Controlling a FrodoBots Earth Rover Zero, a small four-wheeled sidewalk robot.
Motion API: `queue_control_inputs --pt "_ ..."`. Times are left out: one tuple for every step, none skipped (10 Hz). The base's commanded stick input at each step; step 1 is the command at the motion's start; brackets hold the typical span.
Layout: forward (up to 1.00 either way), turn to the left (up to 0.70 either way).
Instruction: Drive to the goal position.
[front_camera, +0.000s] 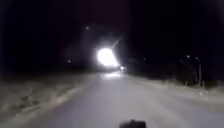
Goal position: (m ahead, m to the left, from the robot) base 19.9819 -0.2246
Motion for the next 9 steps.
queue_control_inputs --pt "1.0 0.0" --pt "1.0 0.0" --pt "1.0 0.0" --pt "1.0 0.31" --pt "1.0 0.22" --pt "1.0 0.12" --pt "1.0 0.01" --pt "1.0 0.0" --pt "1.0 0.0"
